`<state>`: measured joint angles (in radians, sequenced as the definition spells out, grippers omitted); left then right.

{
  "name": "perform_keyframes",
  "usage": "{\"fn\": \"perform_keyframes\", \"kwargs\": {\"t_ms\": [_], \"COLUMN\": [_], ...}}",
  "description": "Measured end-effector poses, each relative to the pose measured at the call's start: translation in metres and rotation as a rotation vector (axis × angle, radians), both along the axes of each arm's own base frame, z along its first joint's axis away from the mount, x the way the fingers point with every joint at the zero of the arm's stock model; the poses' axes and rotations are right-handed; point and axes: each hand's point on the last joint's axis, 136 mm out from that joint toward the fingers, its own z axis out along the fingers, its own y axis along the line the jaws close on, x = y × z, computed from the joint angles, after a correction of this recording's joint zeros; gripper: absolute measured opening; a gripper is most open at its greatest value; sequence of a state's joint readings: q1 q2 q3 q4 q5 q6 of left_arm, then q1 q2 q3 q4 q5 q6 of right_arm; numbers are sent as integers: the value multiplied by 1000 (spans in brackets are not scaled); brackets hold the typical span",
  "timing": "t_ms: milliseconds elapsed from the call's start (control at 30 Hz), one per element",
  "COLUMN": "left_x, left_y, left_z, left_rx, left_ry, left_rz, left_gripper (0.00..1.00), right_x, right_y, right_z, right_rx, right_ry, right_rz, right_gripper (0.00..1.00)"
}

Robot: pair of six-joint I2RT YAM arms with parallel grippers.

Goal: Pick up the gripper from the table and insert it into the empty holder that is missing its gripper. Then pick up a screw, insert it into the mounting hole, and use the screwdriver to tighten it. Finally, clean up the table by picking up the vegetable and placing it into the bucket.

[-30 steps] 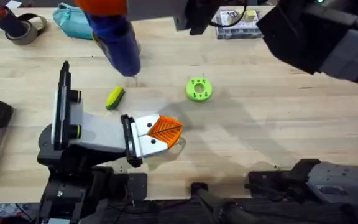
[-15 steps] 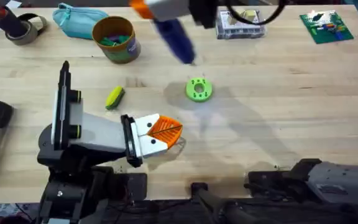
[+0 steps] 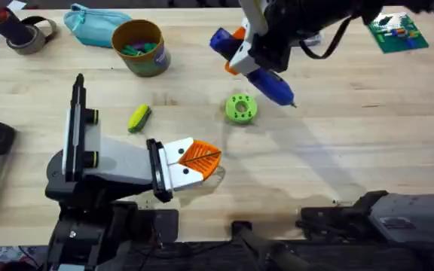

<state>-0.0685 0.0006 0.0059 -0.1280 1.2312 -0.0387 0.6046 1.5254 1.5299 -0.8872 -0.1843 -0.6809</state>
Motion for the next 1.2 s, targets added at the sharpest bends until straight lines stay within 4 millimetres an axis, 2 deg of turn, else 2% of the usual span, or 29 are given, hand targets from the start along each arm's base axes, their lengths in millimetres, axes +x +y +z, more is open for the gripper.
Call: {"fn": "perform_keyframes", "kwargs": {"t_ms": [133,267,533,700,800,1067,1200], "left_x": [0,0,0,0,0,0,0], "left_y": [0,0,0,0,0,0,0], "left_z": [0,0,0,0,0,0,0], "left_rx": [0,0,0,0,0,0,0], "left_ry": [0,0,0,0,0,0,0], "left_rz": [0,0,0,0,0,0,0], "left_gripper": [15,15,15,15,15,15,15], "right_x": [18,41,81,96,95,85,80], "right_y": [-13,-35,-105,-153,-171,-182,-183], "right_z": [-19,-47,-96,-120,-134,-166,-172], "right_rx": [-42,-130,-233,-248,-256,-268,-274], "right_ry": [28,35,77,86,100,125,136], "right_rz": [-35,-105,-295,-418,-460,-479,-475], "right_gripper": [47,47,47,47,47,46,45]}}
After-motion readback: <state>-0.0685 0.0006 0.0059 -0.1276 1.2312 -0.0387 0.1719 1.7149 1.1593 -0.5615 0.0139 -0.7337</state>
